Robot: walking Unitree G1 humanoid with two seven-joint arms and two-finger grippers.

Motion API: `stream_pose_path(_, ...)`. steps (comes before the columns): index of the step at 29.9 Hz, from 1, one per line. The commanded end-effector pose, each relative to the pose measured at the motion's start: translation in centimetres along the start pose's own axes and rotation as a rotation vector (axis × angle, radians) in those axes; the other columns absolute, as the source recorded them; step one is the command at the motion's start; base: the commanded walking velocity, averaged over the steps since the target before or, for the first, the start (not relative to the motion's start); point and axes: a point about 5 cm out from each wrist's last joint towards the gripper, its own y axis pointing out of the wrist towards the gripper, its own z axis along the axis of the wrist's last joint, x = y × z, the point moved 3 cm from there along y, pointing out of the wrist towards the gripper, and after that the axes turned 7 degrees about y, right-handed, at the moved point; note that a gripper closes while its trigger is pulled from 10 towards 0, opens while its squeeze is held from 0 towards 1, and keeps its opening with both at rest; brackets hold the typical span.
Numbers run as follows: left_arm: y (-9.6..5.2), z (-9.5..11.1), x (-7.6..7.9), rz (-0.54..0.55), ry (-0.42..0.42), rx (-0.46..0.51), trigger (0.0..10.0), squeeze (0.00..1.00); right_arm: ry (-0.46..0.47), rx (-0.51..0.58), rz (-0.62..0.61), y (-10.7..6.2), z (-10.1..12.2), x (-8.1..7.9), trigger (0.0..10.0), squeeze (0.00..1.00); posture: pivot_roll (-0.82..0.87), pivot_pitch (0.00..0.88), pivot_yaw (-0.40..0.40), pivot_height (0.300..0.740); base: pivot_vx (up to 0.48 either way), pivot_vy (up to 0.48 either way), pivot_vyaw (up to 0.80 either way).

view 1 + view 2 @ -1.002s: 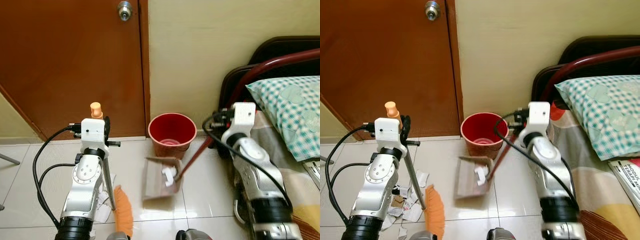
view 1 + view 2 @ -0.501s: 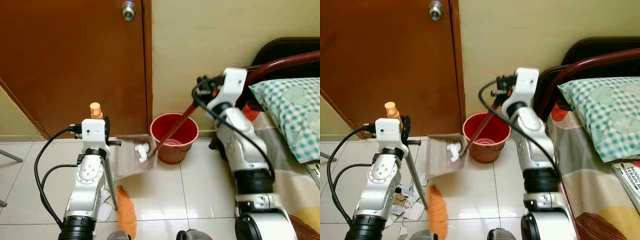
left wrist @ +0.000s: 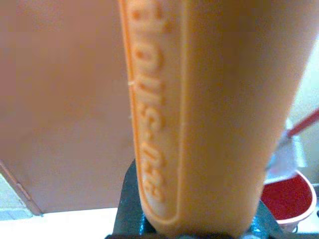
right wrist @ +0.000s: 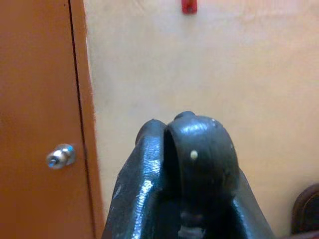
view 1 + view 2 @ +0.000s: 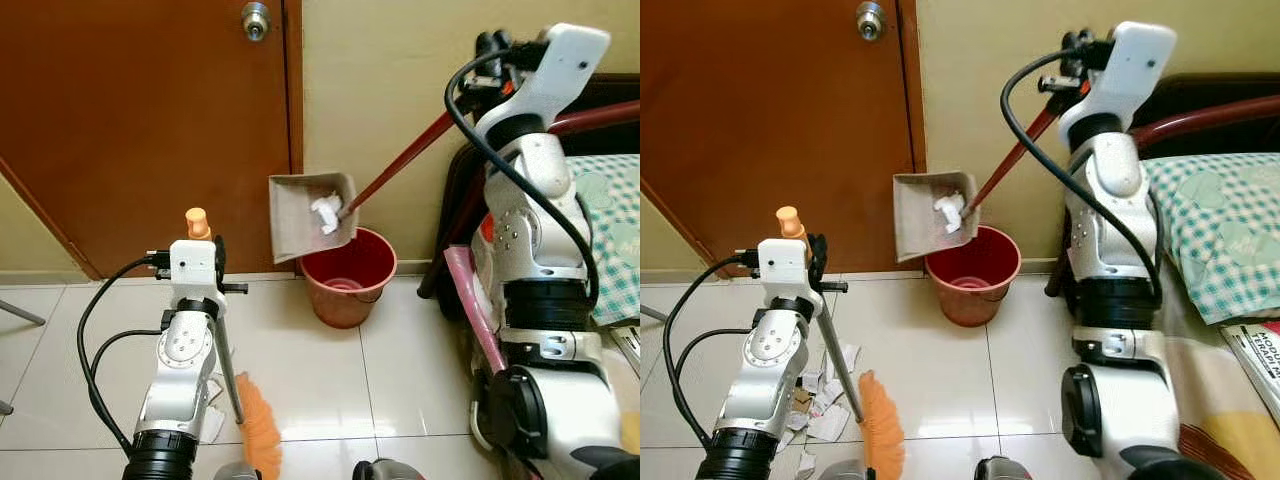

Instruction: Sweep floor

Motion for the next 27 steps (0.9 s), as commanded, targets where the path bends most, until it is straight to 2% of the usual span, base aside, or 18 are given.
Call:
stream_pose_path(1, 0.3, 0.5, 0.2, -0.004, -0.005, 0.022, 10.0, 0.00, -0.071, 0.090, 0.047, 0.5, 1.9, -0.9, 10.0, 0.00, -0.03, 0.000, -0.002, 0.740, 0.000, 0.000, 0.00)
stream_pose_path(4, 0.3, 0.6, 0.4, -0.007, -0.007, 0.023, 10.0, 0.00, -0.115, 0.088, 0.067, 0.0, 1.3, -1.2, 10.0, 0.00, -0.03, 0.000, -0.002, 0.740, 0.000, 0.000, 0.00)
stream_pose_path(8, 0.3, 0.5, 0.5, -0.009, -0.009, 0.022, 10.0, 0.00, -0.232, 0.106, 0.131, -1.0, 0.1, -2.4, 10.0, 0.00, -0.03, 0.000, 0.000, 0.740, 0.000, 0.000, 0.00)
stream_pose_path(9, 0.3, 0.5, 0.5, -0.007, -0.008, 0.024, 10.0, 0.00, -0.285, 0.120, 0.161, -1.7, -0.6, -3.1, 10.0, 0.00, -0.03, 0.000, 0.000, 0.740, 0.000, 0.000, 0.00)
stream_pose_path(10, 0.3, 0.6, 0.5, -0.006, -0.007, 0.026, 10.0, 0.00, -0.296, 0.124, 0.168, -1.9, -0.8, -3.3, 10.0, 0.00, -0.03, 0.000, 0.000, 0.740, 0.000, 0.000, 0.00)
stream_pose_path(11, 0.4, 0.9, 0.6, -0.009, -0.007, 0.042, 10.0, 0.00, -0.322, 0.122, 0.209, -2.5, -1.5, -4.2, 10.0, 0.00, -0.03, 0.000, 0.002, 0.740, 0.000, 0.000, 0.00)
stream_pose_path(15, 0.6, 1.2, 0.6, -0.010, -0.009, 0.049, 10.0, 0.00, -0.353, 0.124, 0.299, -3.9, -2.7, -6.3, 10.0, 0.00, -0.02, 0.000, 0.004, 0.740, 0.000, 0.000, 0.00)
stream_pose_path(19, 0.6, 1.0, 0.6, -0.012, -0.007, 0.043, 10.0, 0.00, -0.312, 0.098, 0.399, -5.5, -4.3, -8.5, 10.0, 0.00, -0.02, 0.000, 0.006, 0.740, 0.000, 0.000, 0.00)
stream_pose_path(21, 0.6, 1.0, 0.8, -0.017, -0.008, 0.042, 10.0, 0.00, -0.360, 0.092, 0.611, -8.0, -6.1, -11.7, 10.0, 0.00, -0.02, 0.000, 0.006, 0.740, 0.000, 0.000, 0.00)
stream_pose_path(24, 0.6, 1.1, 0.9, -0.018, -0.009, 0.044, 10.0, 0.00, -0.373, 0.072, 0.705, -9.4, -7.1, -12.9, 10.0, 0.00, -0.02, 0.000, 0.001, 0.740, 0.000, 0.000, 0.00)
stream_pose_path(27, 0.6, 1.1, 0.9, -0.011, -0.007, 0.045, 10.0, 0.00, -0.385, 0.073, 0.742, -9.8, -7.4, -13.3, 10.0, 0.00, -0.02, 0.000, 0.001, 0.740, 0.000, 0.000, 0.00)
